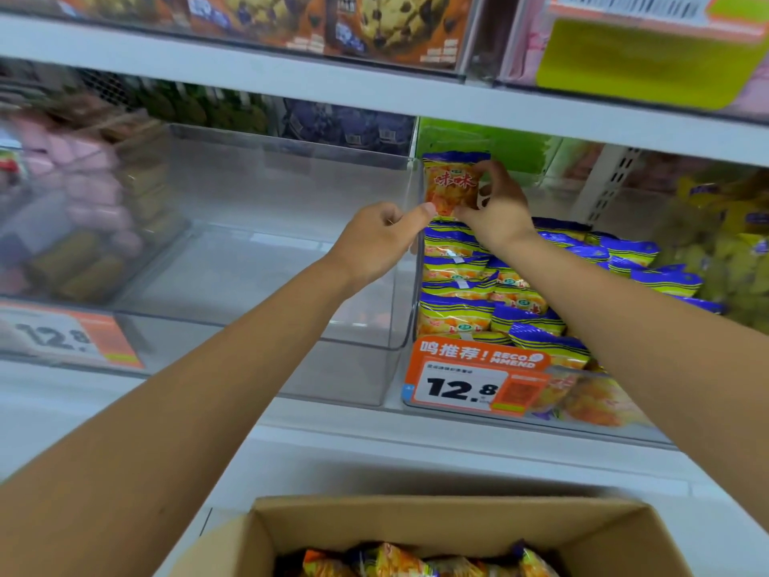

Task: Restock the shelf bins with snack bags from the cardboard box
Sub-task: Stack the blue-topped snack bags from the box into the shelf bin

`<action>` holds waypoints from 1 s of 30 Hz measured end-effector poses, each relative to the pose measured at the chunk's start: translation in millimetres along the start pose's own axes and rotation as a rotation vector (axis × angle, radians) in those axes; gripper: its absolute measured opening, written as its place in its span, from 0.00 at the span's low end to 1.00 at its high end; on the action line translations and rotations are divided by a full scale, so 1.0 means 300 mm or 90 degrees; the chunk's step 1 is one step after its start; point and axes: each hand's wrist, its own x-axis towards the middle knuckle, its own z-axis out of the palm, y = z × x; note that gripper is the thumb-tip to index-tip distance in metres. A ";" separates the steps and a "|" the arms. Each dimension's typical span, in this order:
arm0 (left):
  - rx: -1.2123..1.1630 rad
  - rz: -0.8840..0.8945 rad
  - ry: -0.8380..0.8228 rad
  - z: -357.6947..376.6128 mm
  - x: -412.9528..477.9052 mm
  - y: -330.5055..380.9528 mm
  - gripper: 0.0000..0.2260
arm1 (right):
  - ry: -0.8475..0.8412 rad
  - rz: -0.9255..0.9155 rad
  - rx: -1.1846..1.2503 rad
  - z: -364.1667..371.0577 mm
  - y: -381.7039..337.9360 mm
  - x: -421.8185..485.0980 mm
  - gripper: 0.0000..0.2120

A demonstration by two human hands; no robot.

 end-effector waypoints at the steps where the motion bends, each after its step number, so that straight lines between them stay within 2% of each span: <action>1: 0.007 0.002 0.006 0.000 -0.006 0.004 0.18 | -0.003 -0.003 -0.022 -0.009 -0.001 -0.004 0.27; 5: -0.041 -0.024 0.028 -0.007 -0.048 0.022 0.17 | 0.000 -0.016 -0.046 -0.066 -0.025 -0.061 0.33; 9: -0.058 -0.055 0.061 -0.020 -0.122 0.059 0.16 | -0.014 -0.040 -0.006 -0.160 -0.090 -0.175 0.23; 13: 0.014 0.014 0.168 -0.022 -0.244 0.108 0.13 | 0.020 -0.066 -0.045 -0.266 -0.137 -0.347 0.09; 15: 0.048 0.022 0.159 -0.002 -0.347 0.143 0.12 | 0.053 -0.088 -0.045 -0.316 -0.146 -0.454 0.05; 19: 0.064 -0.026 0.104 0.073 -0.569 0.137 0.12 | 0.066 -0.081 0.002 -0.349 -0.118 -0.720 0.05; 21: 0.070 -0.080 0.049 0.107 -0.676 0.098 0.13 | 0.009 -0.049 0.024 -0.335 -0.074 -0.859 0.04; 25: 0.156 -0.219 -0.071 0.172 -0.843 -0.052 0.10 | -0.207 0.087 0.026 -0.275 0.063 -1.123 0.04; 30: 0.218 -0.339 -0.134 0.188 -0.969 -0.292 0.07 | -0.427 0.222 -0.031 -0.188 0.266 -1.334 0.07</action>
